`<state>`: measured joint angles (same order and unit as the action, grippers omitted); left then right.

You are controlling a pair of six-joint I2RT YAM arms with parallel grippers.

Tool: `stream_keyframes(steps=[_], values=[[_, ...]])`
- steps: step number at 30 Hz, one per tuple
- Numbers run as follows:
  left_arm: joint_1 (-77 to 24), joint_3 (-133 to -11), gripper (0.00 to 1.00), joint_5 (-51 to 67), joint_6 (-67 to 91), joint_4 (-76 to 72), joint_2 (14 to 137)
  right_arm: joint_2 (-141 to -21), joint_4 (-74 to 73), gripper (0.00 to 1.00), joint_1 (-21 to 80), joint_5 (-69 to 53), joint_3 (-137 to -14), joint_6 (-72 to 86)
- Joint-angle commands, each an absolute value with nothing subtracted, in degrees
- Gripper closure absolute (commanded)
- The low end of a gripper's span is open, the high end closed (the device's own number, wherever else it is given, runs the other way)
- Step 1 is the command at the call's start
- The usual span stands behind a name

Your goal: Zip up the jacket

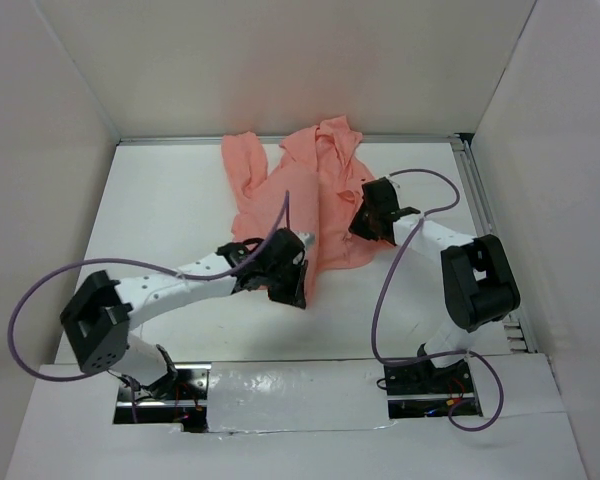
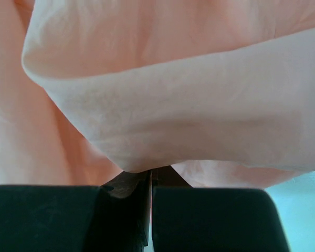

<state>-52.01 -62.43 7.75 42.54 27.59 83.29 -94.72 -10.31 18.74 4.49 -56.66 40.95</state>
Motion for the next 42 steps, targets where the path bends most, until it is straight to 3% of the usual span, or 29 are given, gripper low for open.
stream_keyframes(steps=[1,4,5,9,10,11,13,34,41,42], values=[[-54.05,-59.77,1.0,9.14,48.86,29.18,88.49,-92.81,-9.58,1.0,19.25,5.63,-56.16,41.48],[-54.49,-61.87,0.96,9.23,50.71,33.3,93.95,-92.55,-9.41,1.0,19.42,5.1,-55.99,41.49],[-54.49,-63.27,0.8,8.27,51.41,35.31,94.91,-92.37,-9.4,1.0,19.51,4.92,-55.99,41.48],[-55.02,-64.34,0.6,3.79,52.12,38.14,90.98,-90.62,-9.93,1.0,20.3,5.89,-55.99,40.78],[-54.85,-64.51,0.46,2.82,52.21,38.75,90.01,-90.27,-10.37,1.0,20.48,5.98,-55.9,40.61],[-54.93,-64.69,0.24,0.81,52.9,39.8,88.87,-89.83,-10.55,1.0,20.65,6.06,-55.81,40.52],[-54.93,-65.3,0.01,0.26,53.26,42.62,88.07,-88.77,-10.81,1.0,21.0,6.76,-55.11,40.08],[-57.66,-78.05,0.01,-7.64,44.21,45.0,105.46,-88.33,-9.32,1.0,20.66,6.59,-51.42,40.25],[-57.48,-79.1,0.3,-7.91,44.03,45.79,109.6,-88.15,-8.52,1.0,19.6,5.54,-50.71,39.99],[-57.39,-78.84,0.41,-7.82,44.03,45.62,109.51,-88.24,-8.53,1.0,19.6,5.62,-50.63,39.99]])
